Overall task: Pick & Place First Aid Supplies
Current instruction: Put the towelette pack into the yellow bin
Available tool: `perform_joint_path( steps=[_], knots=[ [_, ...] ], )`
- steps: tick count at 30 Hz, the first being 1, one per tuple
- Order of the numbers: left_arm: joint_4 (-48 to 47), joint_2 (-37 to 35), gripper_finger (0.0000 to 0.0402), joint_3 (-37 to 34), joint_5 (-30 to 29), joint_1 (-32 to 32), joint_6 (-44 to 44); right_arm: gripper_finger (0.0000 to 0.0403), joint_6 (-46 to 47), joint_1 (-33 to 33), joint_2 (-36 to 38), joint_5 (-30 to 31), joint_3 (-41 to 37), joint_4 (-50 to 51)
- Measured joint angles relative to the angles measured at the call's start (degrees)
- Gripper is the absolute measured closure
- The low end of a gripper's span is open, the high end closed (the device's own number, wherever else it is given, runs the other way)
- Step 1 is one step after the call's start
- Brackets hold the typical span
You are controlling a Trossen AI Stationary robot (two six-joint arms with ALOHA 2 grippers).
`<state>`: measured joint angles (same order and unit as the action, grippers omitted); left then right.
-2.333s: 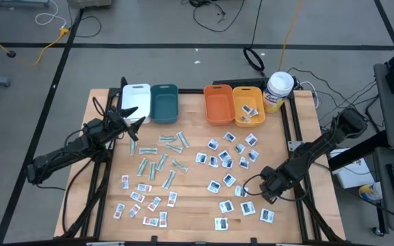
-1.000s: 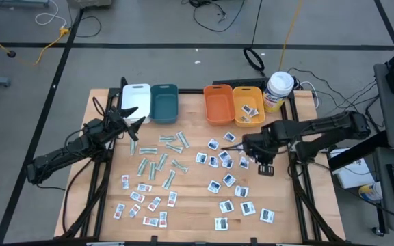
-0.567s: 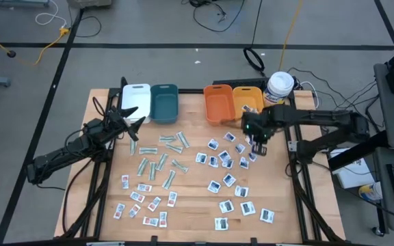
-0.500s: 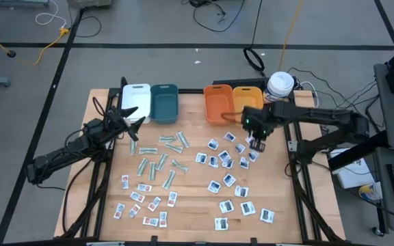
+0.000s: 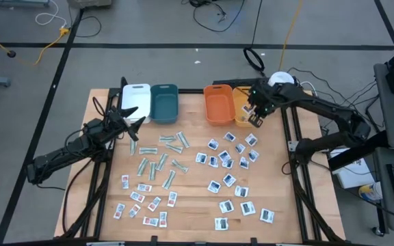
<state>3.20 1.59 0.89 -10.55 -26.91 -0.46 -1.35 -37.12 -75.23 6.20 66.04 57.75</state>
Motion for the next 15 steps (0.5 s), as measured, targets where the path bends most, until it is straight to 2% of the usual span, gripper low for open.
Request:
perform_joint_path(
  steps=[4, 15],
  knots=[
    [-0.02, 0.01, 0.0105, -0.01, 0.00, 0.01, 0.01, 0.0400, -1.67, -2.11, -1.46, 0.03, 0.01, -2.76],
    [0.00, 0.01, 0.0105, -0.01, 0.00, 0.00, 0.00, 0.0399, -1.44, -2.35, -13.51, 0.02, -0.02, -8.71]
  ],
)
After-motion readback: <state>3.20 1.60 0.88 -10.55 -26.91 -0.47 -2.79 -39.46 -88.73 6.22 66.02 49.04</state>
